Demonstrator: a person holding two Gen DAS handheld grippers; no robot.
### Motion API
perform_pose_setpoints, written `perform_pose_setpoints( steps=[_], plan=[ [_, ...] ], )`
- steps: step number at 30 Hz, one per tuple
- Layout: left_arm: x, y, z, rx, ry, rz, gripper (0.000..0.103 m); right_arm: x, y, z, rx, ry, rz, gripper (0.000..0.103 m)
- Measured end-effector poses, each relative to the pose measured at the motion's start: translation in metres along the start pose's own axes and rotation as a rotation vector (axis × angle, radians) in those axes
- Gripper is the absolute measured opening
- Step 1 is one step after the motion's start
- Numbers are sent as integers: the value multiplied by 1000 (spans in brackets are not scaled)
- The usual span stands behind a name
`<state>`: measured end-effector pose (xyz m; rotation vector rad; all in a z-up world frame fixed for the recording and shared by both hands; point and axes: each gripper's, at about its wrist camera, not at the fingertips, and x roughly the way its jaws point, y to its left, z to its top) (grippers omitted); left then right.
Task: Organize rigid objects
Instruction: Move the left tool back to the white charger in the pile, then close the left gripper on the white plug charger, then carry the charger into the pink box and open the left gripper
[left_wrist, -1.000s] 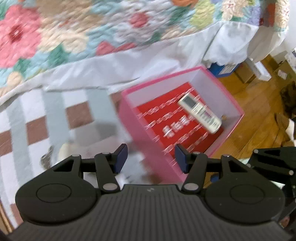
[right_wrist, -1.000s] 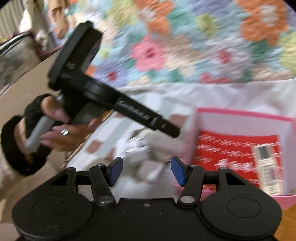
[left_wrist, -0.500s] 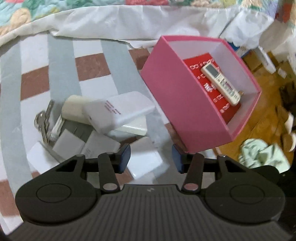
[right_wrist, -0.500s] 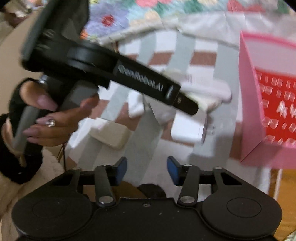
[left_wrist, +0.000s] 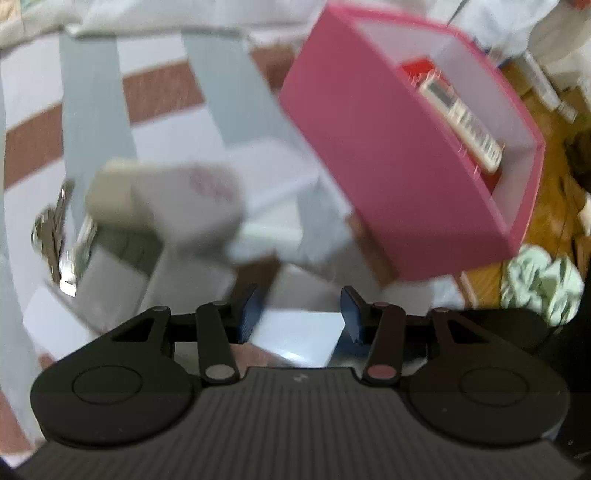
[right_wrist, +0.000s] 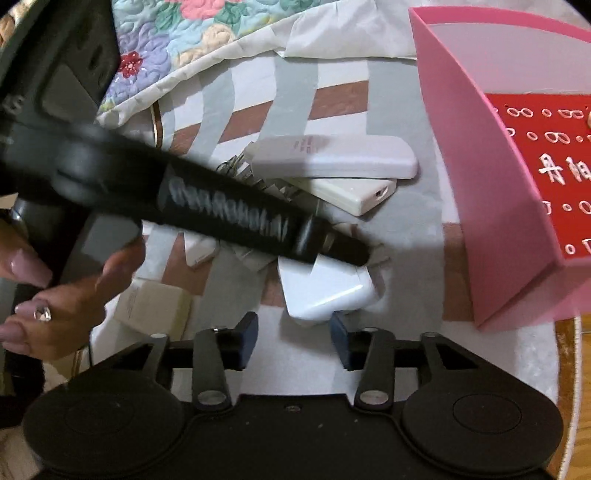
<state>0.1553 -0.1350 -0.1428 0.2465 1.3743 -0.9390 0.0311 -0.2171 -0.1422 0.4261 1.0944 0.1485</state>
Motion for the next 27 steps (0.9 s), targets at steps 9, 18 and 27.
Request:
perform_pose_setpoints(
  steps=[9,18,27],
  plan=[
    [9,18,-20,-258,49,-130,45,-1,10,-10,-118,-29,-136,77],
    [6,4,-39,-303,-32,-108,43,6,11,-10,-130,-47,-224,65],
    [-65,-30,-52,-192,-152,-96,43,-56,40,-20,-246,-187,-218,65]
  ],
)
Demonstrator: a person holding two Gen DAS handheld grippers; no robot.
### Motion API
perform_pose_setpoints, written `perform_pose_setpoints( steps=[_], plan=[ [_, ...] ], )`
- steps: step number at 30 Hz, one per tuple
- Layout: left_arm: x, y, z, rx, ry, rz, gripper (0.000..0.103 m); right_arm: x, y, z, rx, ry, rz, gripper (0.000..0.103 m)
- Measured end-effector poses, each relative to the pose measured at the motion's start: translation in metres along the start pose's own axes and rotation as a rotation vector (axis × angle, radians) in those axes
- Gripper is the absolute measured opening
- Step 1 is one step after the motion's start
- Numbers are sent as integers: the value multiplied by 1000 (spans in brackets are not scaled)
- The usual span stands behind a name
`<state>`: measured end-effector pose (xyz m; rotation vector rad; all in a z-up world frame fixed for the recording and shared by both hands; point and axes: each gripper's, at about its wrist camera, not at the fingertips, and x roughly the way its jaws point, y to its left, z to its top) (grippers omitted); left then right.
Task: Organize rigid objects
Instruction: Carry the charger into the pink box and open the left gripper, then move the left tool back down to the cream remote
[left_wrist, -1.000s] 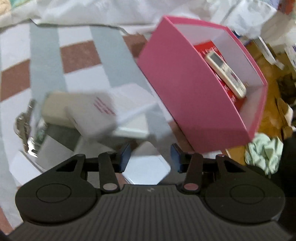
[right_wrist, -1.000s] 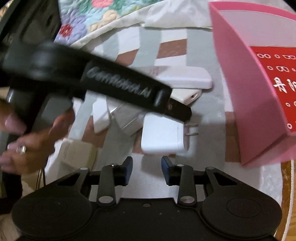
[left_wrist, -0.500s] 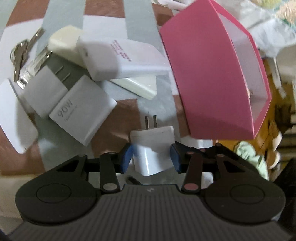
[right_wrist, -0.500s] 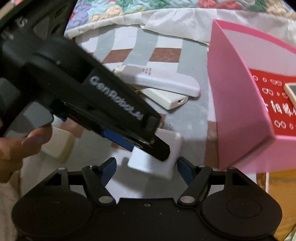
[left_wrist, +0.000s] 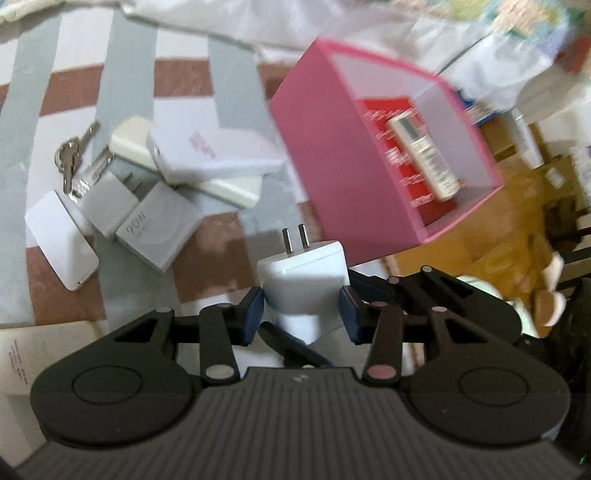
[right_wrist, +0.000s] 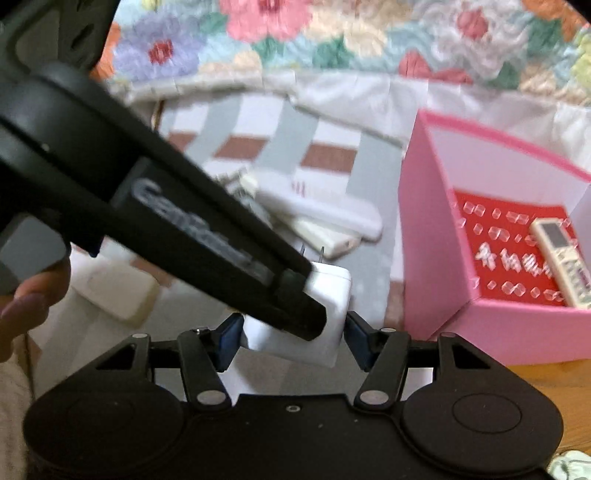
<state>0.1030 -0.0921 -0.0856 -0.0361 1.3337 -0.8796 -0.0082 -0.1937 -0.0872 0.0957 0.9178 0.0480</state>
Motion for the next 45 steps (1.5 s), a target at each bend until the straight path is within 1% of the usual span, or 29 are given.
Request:
perform_pose_setpoints(
  steps=[4,7,9,12,14,16,18,21,23,26,29,32,36,38,40,41,42,45],
  plan=[
    [-36,-12,1,41,-99,-68,42,-36,1,14,-86,-89,-18,65],
    [-48,-30,3,85,-159,-98,42,-55,-11,23,-71,-120,-18,65],
    [-48,-43,8,100,-174,-112,42,-65,-20,24,-48,-131,-26,65],
    [-38,-68,23,128,-153,-116,42,-76,-32,23,-34,-129,-55,65],
    [-32,-83,35,144,-137,-121,41,-78,-49,27,-18,-123,-71,65],
    [-23,-95,48,136,-125,-136,41,-79,-64,34,-14,-126,-93,65],
    [-12,-109,64,134,-112,-148,41,-78,-88,40,-6,-117,-116,65],
    [9,-124,83,108,-83,-139,41,-66,-122,53,60,-83,-91,65],
    [27,-130,93,79,-61,-131,41,-58,-147,56,116,-45,-58,65],
    [57,-134,99,44,-33,-126,41,-40,-171,57,143,30,-53,65],
    [87,-136,104,20,3,-99,41,-19,-182,53,117,102,-68,65],
    [110,-138,106,12,28,-70,41,1,-192,52,103,151,-65,64],
    [128,-137,106,5,64,-52,40,15,-204,48,110,208,-47,64],
    [133,-139,105,3,80,-55,40,19,-206,44,83,236,-57,64],
    [135,-140,105,0,92,-65,40,21,-202,42,18,236,-108,62],
    [135,-141,105,2,87,-60,40,21,-198,42,-30,229,-152,63],
    [135,-142,104,13,78,-49,41,18,-197,42,-48,219,-168,63],
    [123,-144,102,57,48,-40,43,8,-195,43,2,180,-127,63]
  ],
)
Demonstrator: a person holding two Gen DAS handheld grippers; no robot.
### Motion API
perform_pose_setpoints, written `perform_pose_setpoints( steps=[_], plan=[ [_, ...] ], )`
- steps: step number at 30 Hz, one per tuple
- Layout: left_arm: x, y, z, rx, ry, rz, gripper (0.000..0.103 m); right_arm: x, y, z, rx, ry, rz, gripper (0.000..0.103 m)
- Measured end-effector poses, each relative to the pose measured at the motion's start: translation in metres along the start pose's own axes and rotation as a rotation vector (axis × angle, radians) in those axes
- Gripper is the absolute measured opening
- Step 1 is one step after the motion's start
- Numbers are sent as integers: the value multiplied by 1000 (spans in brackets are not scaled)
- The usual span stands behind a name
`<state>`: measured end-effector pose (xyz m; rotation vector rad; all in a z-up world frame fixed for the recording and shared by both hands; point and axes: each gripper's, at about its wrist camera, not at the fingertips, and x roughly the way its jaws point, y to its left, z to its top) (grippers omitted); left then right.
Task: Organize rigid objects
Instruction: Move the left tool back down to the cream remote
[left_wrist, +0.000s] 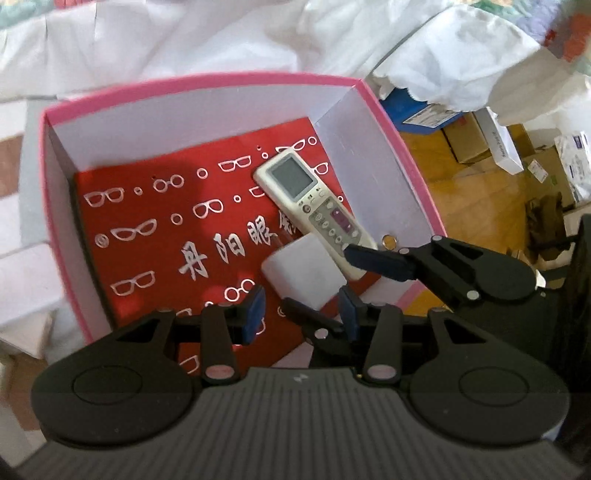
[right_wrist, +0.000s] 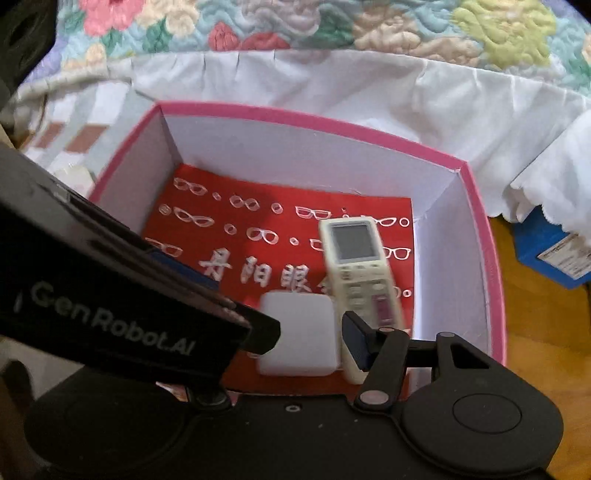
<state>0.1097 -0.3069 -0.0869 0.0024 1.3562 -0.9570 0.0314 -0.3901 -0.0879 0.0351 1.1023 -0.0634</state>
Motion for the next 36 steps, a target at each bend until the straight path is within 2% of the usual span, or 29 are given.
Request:
perform_pose_setpoints(
  steps=[5,8,10,14,17,21,25,32,36],
  plan=[
    [-43,-1,-7,88,-21,41,44,-31,19,-9,35,-106,42,64],
    [-77,6,-15,132,-13,82,45,-54,38,-13,55,-175,124,64],
    [-98,13,-23,148,-10,137,45,-65,54,-15,39,-210,181,64],
    [-140,34,-40,139,-28,258,47,-84,103,-12,-92,-247,288,64],
    [-169,52,-54,108,-50,305,48,-93,138,-5,-200,-255,330,64],
    [-206,83,-76,31,-83,312,50,-100,178,7,-318,-255,396,64],
    [-228,115,-96,-47,-117,330,57,-93,216,17,-421,-229,461,64],
    [-225,187,-125,-269,-78,330,59,-51,277,15,-612,-148,492,64],
    [-213,225,-138,-401,-54,337,59,-25,310,10,-709,-141,516,65]
  ],
)
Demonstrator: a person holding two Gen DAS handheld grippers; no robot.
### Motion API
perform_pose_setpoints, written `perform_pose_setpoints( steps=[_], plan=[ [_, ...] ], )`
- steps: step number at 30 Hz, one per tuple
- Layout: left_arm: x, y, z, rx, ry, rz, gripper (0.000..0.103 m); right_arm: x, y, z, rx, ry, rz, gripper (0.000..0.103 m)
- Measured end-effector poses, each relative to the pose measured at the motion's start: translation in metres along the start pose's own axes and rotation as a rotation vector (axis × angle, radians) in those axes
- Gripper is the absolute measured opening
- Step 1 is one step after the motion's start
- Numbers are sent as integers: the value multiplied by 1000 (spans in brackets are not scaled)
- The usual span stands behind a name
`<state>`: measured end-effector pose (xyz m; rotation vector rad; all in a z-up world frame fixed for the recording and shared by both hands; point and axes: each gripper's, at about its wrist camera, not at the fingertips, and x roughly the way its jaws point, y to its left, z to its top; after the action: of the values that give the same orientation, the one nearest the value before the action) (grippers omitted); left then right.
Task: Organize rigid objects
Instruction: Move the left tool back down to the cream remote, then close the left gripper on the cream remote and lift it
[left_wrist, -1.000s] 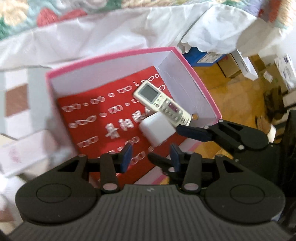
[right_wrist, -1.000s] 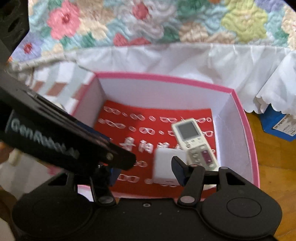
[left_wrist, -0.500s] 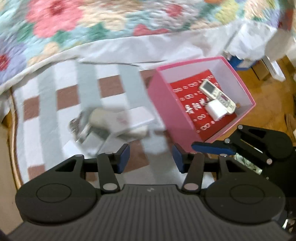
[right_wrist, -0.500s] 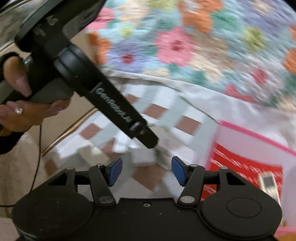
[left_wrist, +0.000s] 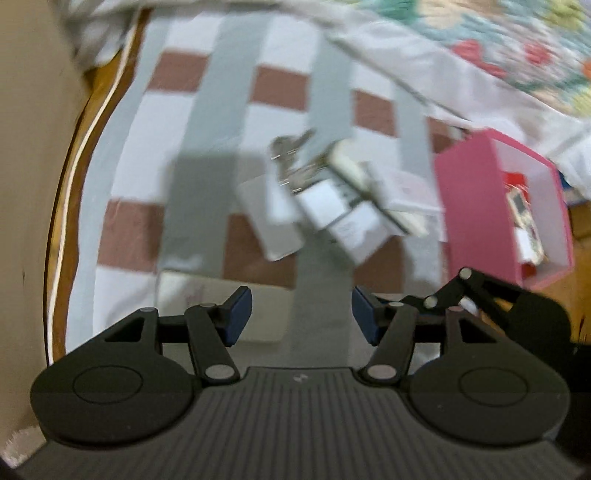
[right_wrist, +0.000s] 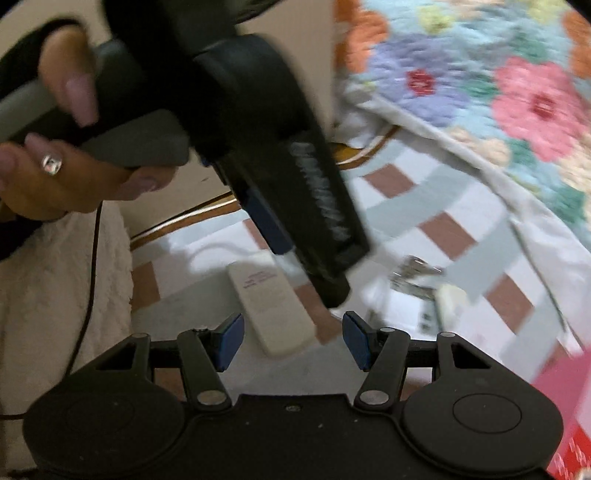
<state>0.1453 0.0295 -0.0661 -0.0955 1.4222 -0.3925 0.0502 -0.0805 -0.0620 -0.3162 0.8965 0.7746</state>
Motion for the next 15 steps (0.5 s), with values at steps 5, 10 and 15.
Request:
perform_pose_setpoints(
  steps=[5,10,15],
  plan=[
    [29,32,-1,-132,34,8,61,52,15,2,-123,79,19,69],
    [52,56,-5,-220,62,28,61,87,17,1,-184,134,-31,71],
    [63,70,-7,-288,77,-33,61,98,14,-3,-150,132,-20,70]
  ],
)
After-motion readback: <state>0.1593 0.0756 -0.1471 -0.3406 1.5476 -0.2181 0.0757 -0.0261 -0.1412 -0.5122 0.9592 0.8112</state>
